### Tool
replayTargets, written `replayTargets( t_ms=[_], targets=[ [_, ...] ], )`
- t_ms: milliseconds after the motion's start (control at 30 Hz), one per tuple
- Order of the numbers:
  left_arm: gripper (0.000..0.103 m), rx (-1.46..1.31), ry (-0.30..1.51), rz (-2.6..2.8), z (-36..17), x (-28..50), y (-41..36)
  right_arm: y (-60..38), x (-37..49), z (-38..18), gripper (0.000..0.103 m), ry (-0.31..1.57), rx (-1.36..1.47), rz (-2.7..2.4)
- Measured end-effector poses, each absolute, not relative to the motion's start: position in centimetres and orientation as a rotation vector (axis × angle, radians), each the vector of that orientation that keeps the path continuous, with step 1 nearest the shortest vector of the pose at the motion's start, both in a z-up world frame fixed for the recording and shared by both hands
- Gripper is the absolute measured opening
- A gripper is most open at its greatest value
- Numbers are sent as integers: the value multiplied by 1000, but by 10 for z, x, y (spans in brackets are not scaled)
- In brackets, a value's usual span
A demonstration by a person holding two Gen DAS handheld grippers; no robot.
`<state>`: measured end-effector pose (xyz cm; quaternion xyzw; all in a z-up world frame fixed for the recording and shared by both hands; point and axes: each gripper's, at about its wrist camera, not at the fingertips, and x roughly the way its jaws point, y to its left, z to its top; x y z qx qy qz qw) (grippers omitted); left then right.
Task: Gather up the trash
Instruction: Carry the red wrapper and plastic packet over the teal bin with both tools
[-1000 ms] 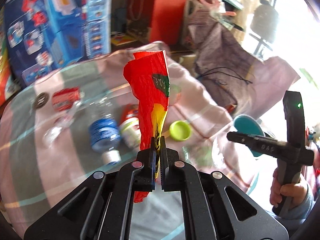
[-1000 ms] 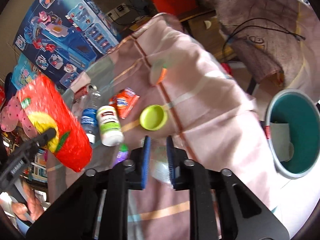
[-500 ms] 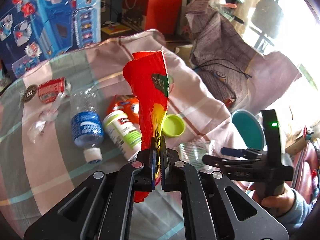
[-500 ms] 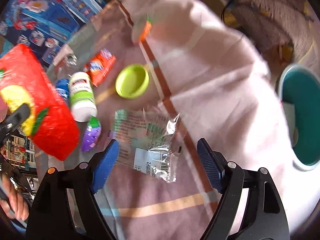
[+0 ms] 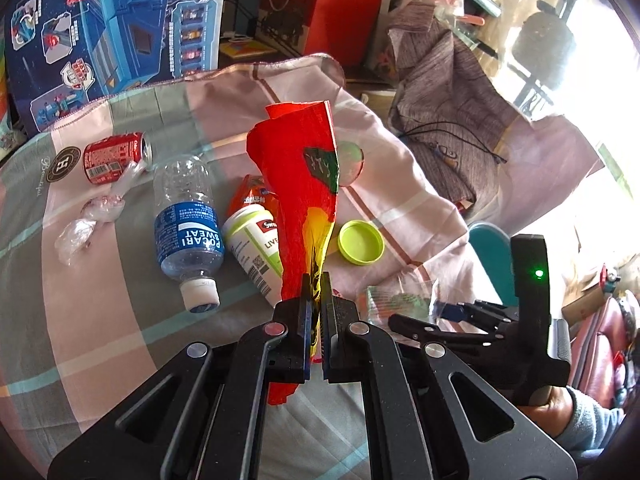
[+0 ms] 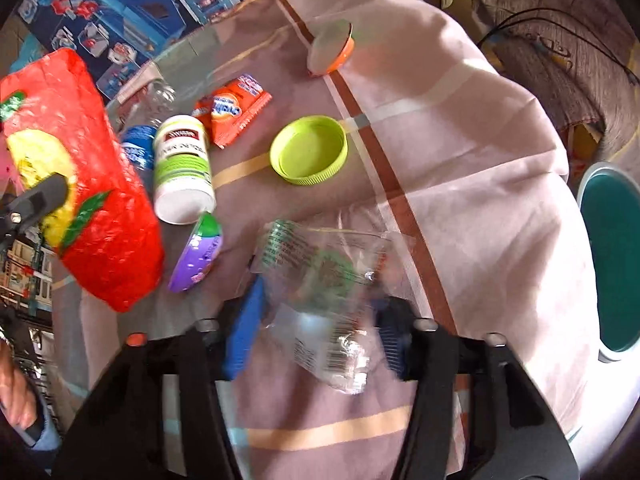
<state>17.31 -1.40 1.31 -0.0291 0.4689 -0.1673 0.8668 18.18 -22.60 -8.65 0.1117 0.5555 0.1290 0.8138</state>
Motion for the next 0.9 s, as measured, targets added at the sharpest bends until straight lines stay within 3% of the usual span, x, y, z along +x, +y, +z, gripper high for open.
replayTargets(
  t_ms=[467,900],
  targets=[
    [4,-56,925,-448,42,173,-46,-285,184,-23,31,1025,341,191],
    [4,78,898,-714,55,179,-216,-440,142,19,31,841,458,-63]
  ],
)
